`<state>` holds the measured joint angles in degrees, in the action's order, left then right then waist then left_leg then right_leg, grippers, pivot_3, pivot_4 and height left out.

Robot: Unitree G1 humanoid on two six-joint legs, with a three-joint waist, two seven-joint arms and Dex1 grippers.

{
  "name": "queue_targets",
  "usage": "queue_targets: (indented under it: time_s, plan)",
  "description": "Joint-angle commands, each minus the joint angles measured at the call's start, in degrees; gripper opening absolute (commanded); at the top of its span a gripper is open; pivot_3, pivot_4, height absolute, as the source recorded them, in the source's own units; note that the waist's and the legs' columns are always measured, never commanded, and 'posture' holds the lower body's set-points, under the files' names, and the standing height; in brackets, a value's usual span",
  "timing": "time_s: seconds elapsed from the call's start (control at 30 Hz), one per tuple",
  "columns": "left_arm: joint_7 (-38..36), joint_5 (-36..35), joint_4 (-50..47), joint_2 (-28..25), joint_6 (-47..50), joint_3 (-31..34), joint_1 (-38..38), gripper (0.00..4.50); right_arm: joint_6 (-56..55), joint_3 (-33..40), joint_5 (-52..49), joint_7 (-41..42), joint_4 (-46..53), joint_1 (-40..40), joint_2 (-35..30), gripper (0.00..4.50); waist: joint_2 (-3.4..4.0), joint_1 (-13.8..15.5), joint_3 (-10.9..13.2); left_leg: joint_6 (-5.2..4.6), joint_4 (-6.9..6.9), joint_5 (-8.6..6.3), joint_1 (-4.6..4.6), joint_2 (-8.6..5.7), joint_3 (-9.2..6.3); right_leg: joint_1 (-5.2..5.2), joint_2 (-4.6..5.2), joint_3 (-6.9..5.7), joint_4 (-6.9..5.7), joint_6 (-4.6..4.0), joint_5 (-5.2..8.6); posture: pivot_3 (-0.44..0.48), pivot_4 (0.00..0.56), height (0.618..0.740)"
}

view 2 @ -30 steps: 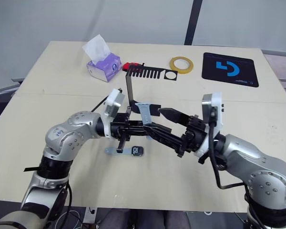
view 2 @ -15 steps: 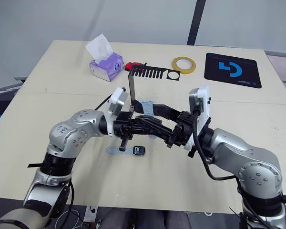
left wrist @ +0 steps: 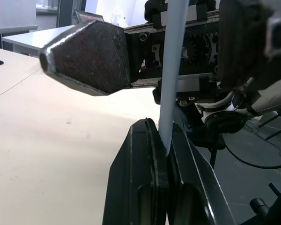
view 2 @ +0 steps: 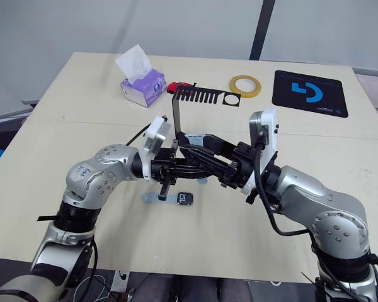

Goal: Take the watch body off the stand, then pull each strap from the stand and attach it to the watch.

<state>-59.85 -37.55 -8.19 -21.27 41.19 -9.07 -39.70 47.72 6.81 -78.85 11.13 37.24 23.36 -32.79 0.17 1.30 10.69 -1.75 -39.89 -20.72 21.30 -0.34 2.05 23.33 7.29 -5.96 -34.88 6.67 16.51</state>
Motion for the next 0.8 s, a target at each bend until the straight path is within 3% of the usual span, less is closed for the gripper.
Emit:
queue_targets:
  time_s: [0.03, 0.73, 0.8]
  plan:
    - [0.4, -0.4, -1.7, 0.3, -0.6, 0.6, -0.1, 0.00, -1.5, 0.6, -0.8, 0.5, 1.1, 0.1, -0.1, 2.75, 0.00, 0.0, 0.0, 0.00, 0.00, 0.00, 0.00, 0.00, 0.00, 0.00, 0.00, 0.00, 0.00, 0.00, 0.00, 0.000, 0.150, 0.738]
    - [2.6, -1.3, -1.4, 1.8, -0.6, 1.3, -0.9, 0.00, -2.8, 0.5, -1.6, -0.9, 0.8, 0.0, 0.5, 2.75, 0.00, 0.0, 0.0, 0.00, -0.02, 0.00, 0.00, 0.00, 0.00, 0.00, -0.02, 0.00, -0.03, 0.00, 0.00, 0.000, 0.150, 0.738]
    - [2.8, -1.4, -1.5, 1.9, -0.4, 1.3, -0.9, 0.00, -2.9, 0.5, -1.7, -0.8, 0.8, 0.1, 0.6, 2.19, 0.00, 0.0, 0.0, 0.00, -0.02, 0.00, 0.00, 0.00, 0.00, 0.00, -0.02, 0.00, -0.03, 0.00, 0.00, 0.000, 0.150, 0.738]
